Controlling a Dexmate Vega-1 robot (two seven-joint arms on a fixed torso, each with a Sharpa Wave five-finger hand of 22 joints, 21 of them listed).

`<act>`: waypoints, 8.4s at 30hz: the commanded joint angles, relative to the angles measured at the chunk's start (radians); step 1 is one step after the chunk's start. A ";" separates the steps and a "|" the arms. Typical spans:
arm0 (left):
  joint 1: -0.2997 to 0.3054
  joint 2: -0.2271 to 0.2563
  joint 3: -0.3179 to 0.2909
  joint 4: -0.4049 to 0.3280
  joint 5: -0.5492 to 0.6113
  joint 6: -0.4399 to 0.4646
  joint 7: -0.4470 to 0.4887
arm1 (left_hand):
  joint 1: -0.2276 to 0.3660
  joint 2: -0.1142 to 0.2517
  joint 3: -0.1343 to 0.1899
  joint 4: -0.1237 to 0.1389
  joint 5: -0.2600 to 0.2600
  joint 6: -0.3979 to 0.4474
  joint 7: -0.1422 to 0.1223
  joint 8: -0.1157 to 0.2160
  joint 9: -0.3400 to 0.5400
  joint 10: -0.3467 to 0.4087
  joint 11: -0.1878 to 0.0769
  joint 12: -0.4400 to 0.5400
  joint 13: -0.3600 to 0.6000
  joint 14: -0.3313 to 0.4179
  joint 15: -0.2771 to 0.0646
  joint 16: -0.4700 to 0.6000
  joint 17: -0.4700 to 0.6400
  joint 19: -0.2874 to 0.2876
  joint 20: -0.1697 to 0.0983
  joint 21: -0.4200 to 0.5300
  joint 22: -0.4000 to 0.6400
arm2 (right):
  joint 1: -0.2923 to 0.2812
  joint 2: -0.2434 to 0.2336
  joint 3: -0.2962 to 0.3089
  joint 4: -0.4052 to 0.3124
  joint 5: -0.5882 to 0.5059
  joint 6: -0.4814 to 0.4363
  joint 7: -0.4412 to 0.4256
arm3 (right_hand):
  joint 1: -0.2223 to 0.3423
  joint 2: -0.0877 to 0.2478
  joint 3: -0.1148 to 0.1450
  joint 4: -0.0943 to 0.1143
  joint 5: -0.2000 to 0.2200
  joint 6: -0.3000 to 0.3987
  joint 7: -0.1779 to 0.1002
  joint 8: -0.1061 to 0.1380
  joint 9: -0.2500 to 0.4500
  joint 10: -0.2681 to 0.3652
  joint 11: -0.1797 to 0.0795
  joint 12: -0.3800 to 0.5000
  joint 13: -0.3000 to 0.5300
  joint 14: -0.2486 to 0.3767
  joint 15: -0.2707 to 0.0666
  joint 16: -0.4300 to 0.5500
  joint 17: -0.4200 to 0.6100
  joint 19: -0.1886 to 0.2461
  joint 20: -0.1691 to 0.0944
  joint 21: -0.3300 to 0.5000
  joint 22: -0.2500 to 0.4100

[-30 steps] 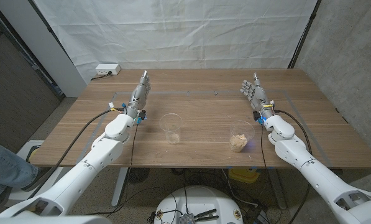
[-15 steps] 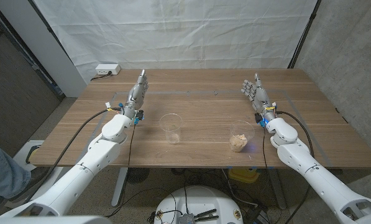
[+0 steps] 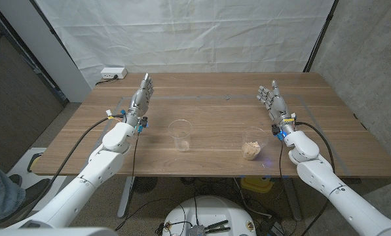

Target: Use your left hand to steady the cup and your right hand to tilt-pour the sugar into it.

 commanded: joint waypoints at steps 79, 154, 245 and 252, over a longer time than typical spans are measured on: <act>0.023 -0.042 0.003 -0.025 -0.012 -0.031 0.029 | 0.063 0.024 -0.010 -0.022 0.006 0.040 0.006 -0.003 0.006 0.036 0.004 -0.002 0.005 0.030 0.001 0.000 0.004 0.015 -0.053 0.002 0.003 | -0.462 -0.183 0.051 -0.270 -0.294 0.310 -0.311 | 0.023 -0.024 -0.028 -0.020 0.006 0.073 -0.047 0.003 0.003 0.067 -0.052 0.011 0.008 0.077 -0.040 0.008 0.004 0.096 -0.051 -0.025 0.006; 0.017 -0.042 0.026 -0.090 -0.002 -0.015 0.032 | 0.067 0.025 -0.041 -0.019 0.000 0.058 0.005 -0.011 0.007 0.041 0.006 -0.010 0.006 0.018 0.002 -0.005 0.008 0.005 -0.054 -0.001 0.008 | -0.664 -0.207 0.071 -0.487 -0.864 -0.252 -0.715 | 0.148 -0.137 -0.153 -0.131 0.087 -0.120 -0.053 -0.014 0.004 -0.076 -0.061 -0.029 0.008 -0.035 -0.042 -0.005 0.006 0.066 -0.052 -0.118 0.003; 0.095 0.050 -0.041 -0.151 0.047 0.021 0.117 | 0.165 0.109 -0.013 -0.048 -0.012 0.090 0.003 -0.008 0.007 0.068 0.000 -0.010 0.006 0.050 0.003 -0.001 0.004 0.014 -0.029 0.003 0.006 | -0.391 -0.153 -0.131 -0.349 -0.836 -0.188 -0.789 | 0.542 0.039 -0.062 -0.218 0.179 0.334 -0.185 0.094 0.021 0.451 -0.233 0.126 0.013 0.395 -0.166 0.027 0.001 0.261 -0.054 -0.099 0.012; 0.108 0.062 -0.042 -0.169 0.083 0.024 0.152 | 0.258 0.122 0.015 -0.099 -0.030 0.113 0.007 -0.001 0.007 0.099 0.003 -0.002 0.006 0.075 0.005 0.002 0.003 0.027 -0.021 0.006 0.005 | -0.394 -0.167 -0.106 -0.384 -0.824 -0.216 -0.755 | 0.549 0.041 -0.060 -0.217 0.175 0.325 -0.179 0.087 0.021 0.439 -0.230 0.118 0.013 0.387 -0.162 0.019 0.002 0.254 -0.055 -0.103 0.012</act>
